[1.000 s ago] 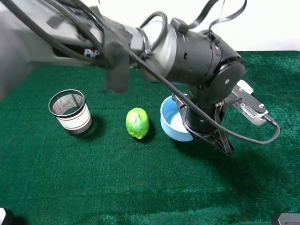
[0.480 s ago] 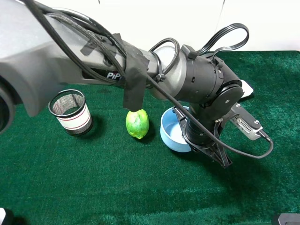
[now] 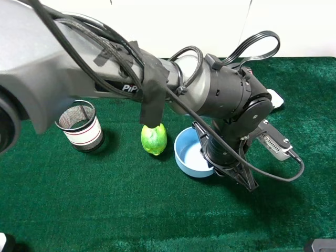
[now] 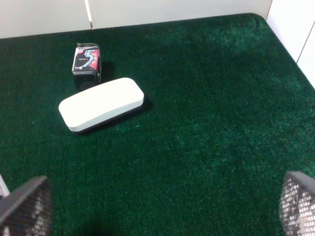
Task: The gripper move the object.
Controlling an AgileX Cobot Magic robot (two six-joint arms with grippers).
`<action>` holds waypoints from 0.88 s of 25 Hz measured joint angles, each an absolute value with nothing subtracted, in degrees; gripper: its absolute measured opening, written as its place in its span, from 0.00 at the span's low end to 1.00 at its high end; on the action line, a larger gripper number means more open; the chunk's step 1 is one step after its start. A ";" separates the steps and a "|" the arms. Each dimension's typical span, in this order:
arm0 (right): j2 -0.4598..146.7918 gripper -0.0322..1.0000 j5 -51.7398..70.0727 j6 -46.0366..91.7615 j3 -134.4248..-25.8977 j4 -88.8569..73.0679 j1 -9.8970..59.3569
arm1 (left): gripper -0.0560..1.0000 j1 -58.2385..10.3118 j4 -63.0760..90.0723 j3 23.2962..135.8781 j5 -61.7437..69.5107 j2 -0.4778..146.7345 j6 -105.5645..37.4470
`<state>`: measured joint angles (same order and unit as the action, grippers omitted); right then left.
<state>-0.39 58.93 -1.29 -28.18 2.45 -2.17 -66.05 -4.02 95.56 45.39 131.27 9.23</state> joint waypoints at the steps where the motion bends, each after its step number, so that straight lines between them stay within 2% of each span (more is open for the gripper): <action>1: -0.39 0.70 58.93 -1.29 -28.18 2.45 -2.17 | 0.41 -66.05 -4.02 95.56 45.39 131.27 9.23; 7: -0.39 0.70 58.93 -1.29 -28.18 2.45 -2.17 | 0.67 -66.05 -4.01 95.56 45.39 131.27 9.23; 10: -0.39 0.70 58.93 -1.29 -28.18 2.45 -2.17 | 0.74 -66.05 -4.01 95.56 45.39 131.27 9.23; 18: -0.39 0.70 58.93 -1.29 -28.18 2.45 -2.17 | 0.78 -66.05 -4.01 95.83 46.49 127.64 9.25; 22: -0.39 0.70 58.93 -1.29 -28.18 2.45 -2.17 | 0.84 -66.05 -4.01 97.74 50.36 126.01 9.25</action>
<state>-0.39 58.93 -1.29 -28.18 2.45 -2.17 -66.05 -4.01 97.74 50.36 126.01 9.25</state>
